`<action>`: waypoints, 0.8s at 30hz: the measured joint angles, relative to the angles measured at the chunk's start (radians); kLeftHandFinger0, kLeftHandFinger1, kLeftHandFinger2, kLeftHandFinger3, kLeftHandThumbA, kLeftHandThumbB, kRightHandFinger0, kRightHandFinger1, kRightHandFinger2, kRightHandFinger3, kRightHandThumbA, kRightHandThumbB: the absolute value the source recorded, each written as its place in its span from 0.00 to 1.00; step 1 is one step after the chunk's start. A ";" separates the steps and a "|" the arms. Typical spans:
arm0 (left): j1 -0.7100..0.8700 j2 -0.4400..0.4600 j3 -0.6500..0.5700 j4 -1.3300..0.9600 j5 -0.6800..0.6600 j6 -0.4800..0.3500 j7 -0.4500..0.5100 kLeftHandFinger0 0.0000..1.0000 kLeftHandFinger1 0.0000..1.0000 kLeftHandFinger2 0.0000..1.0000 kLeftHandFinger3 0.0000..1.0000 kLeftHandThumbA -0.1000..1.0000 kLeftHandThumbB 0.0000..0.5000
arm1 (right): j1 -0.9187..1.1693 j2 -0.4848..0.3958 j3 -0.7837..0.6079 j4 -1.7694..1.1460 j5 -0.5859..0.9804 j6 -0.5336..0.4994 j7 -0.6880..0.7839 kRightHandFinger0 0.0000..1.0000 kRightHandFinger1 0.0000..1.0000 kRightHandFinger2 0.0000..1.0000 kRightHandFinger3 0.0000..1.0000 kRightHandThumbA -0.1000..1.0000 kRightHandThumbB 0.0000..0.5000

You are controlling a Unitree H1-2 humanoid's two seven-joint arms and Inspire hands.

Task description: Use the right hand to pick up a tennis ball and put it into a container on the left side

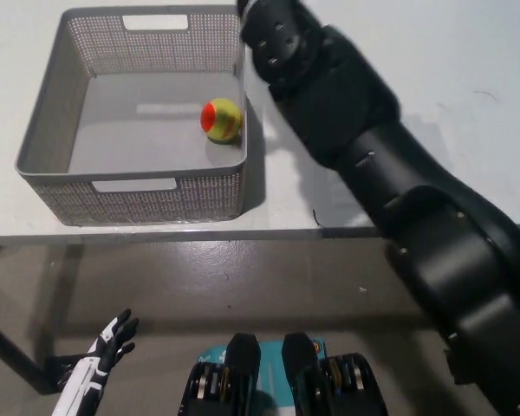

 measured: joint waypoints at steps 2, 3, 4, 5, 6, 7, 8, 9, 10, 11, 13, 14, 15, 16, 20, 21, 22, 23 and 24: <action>0.001 0.000 0.000 0.004 0.000 0.000 0.000 1.00 1.00 1.00 1.00 1.00 0.74 | 0.038 -0.017 -0.020 -0.086 0.009 0.006 0.006 1.00 1.00 1.00 1.00 1.00 0.98; 0.002 0.000 0.000 0.006 0.000 0.000 0.000 1.00 1.00 1.00 1.00 1.00 0.72 | 0.062 -0.025 -0.029 -0.130 0.014 0.012 0.010 1.00 1.00 1.00 1.00 1.00 0.98; 0.002 0.000 0.000 0.006 0.000 0.000 0.000 1.00 1.00 1.00 1.00 1.00 0.71 | 0.075 -0.029 -0.033 -0.150 0.016 0.014 0.012 1.00 1.00 1.00 1.00 1.00 0.99; 0.002 -0.001 0.000 0.007 0.000 0.000 0.000 1.00 1.00 1.00 1.00 1.00 0.72 | 0.116 -0.039 -0.043 -0.211 0.021 0.024 0.019 1.00 1.00 1.00 1.00 1.00 0.99; 0.002 -0.001 0.000 0.009 0.000 0.000 0.000 1.00 1.00 1.00 1.00 1.00 0.72 | 0.141 -0.044 -0.047 -0.241 0.024 0.031 0.023 1.00 1.00 1.00 1.00 1.00 0.97; 0.002 -0.001 0.000 0.010 0.000 0.000 0.000 1.00 1.00 1.00 1.00 1.00 0.72 | 0.168 -0.049 -0.050 -0.277 0.028 0.036 0.026 1.00 1.00 1.00 1.00 1.00 0.94; 0.002 -0.001 0.000 0.011 0.000 0.000 0.000 1.00 1.00 1.00 1.00 1.00 0.72 | 0.191 -0.054 -0.054 -0.312 0.031 0.042 0.029 1.00 1.00 1.00 1.00 1.00 0.94; 0.002 -0.001 0.000 0.012 0.000 0.000 0.000 1.00 1.00 1.00 1.00 1.00 0.71 | 0.221 -0.059 -0.057 -0.343 0.035 0.047 0.032 1.00 1.00 1.00 1.00 1.00 0.95; 0.002 -0.002 0.000 0.015 0.000 0.000 0.000 1.00 1.00 1.00 1.00 1.00 0.73 | 0.257 -0.066 -0.062 -0.391 0.041 0.054 0.036 1.00 1.00 1.00 1.00 1.00 0.98; 0.002 -0.002 0.000 0.019 0.000 0.000 0.000 1.00 1.00 1.00 1.00 1.00 0.73 | 0.292 -0.071 -0.068 -0.426 0.047 0.060 0.041 1.00 1.00 1.00 1.00 1.00 0.99; 0.002 -0.002 0.000 0.027 0.000 0.000 0.000 1.00 1.00 1.00 1.00 1.00 0.73 | 0.354 -0.082 -0.079 -0.493 0.058 0.072 0.047 1.00 1.00 1.00 1.00 1.00 0.91; 0.002 -0.002 0.000 0.029 0.000 0.000 0.000 1.00 1.00 1.00 1.00 1.00 0.72 | 0.373 -0.085 -0.083 -0.516 0.062 0.076 0.049 1.00 1.00 1.00 1.00 1.00 0.90; 0.002 -0.003 0.000 0.033 0.000 0.000 0.000 1.00 1.00 1.00 1.00 1.00 0.70 | 0.420 -0.093 -0.091 -0.561 0.068 0.082 0.053 1.00 1.00 1.00 1.00 1.00 0.87; 0.002 -0.004 0.000 0.036 0.000 0.000 0.000 1.00 1.00 1.00 1.00 1.00 0.69 | 0.460 -0.101 -0.098 -0.599 0.074 0.089 0.057 1.00 1.00 1.00 1.00 1.00 0.82; 0.002 -0.006 0.000 0.043 -0.001 0.000 0.000 1.00 1.00 1.00 1.00 1.00 0.69 | 0.606 -0.127 -0.116 -0.733 0.098 0.105 0.068 1.00 1.00 1.00 1.00 1.00 0.78; 0.001 -0.006 0.000 0.044 -0.001 0.000 0.000 1.00 1.00 1.00 1.00 1.00 0.69 | 0.642 -0.134 -0.121 -0.758 0.104 0.109 0.070 1.00 1.00 1.00 1.00 1.00 0.79; 0.001 -0.007 0.000 0.045 -0.002 0.000 0.000 1.00 1.00 1.00 1.00 1.00 0.69 | 0.684 -0.141 -0.127 -0.798 0.110 0.113 0.073 1.00 1.00 1.00 1.00 1.00 0.77; 0.001 -0.007 0.000 0.046 -0.002 0.000 0.000 1.00 1.00 1.00 1.00 1.00 0.68 | 0.711 -0.145 -0.132 -0.822 0.115 0.115 0.074 1.00 1.00 1.00 1.00 1.00 0.74; 0.001 -0.007 0.001 0.048 -0.002 0.000 0.000 1.00 1.00 1.00 1.00 1.00 0.68 | 0.760 -0.151 -0.141 -0.866 0.124 0.117 0.076 1.00 1.00 1.00 1.00 1.00 0.76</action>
